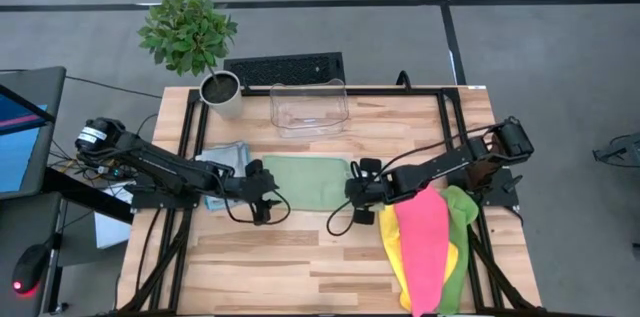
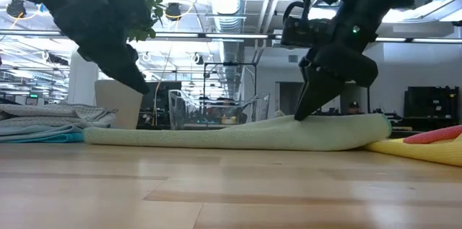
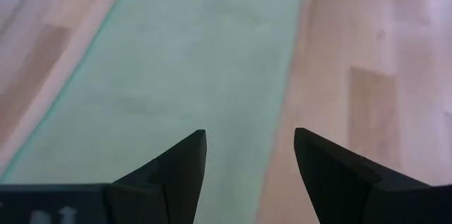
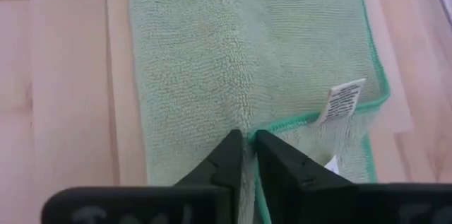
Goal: Fold microfiber towels
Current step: Fold the light green microfiber cloth
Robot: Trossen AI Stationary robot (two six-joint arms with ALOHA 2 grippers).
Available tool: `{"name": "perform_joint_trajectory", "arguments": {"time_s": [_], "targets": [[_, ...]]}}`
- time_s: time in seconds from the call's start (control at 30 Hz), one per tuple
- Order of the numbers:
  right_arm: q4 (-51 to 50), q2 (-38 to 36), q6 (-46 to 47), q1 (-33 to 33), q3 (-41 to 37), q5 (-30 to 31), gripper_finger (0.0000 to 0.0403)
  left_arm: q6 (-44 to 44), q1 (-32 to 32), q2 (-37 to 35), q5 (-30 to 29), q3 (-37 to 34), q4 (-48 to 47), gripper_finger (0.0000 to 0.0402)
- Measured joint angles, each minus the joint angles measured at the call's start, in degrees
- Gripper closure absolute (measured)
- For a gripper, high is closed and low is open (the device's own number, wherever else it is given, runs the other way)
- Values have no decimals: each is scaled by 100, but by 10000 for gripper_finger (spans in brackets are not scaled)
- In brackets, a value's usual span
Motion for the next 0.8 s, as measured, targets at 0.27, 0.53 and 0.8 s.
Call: {"name": "perform_joint_trajectory", "arguments": {"time_s": [0.27,0.53,0.8], "targets": [[-146,0,-2,72,0,-379,274,298,-514,0,-117,-548,556,194],[-427,0,270,311,0,-508,193,919,-685,0,-266,-620,101,194],[-962,0,477,729,0,-505,188,1107,-668,0,-381,-623,-493,194]]}}
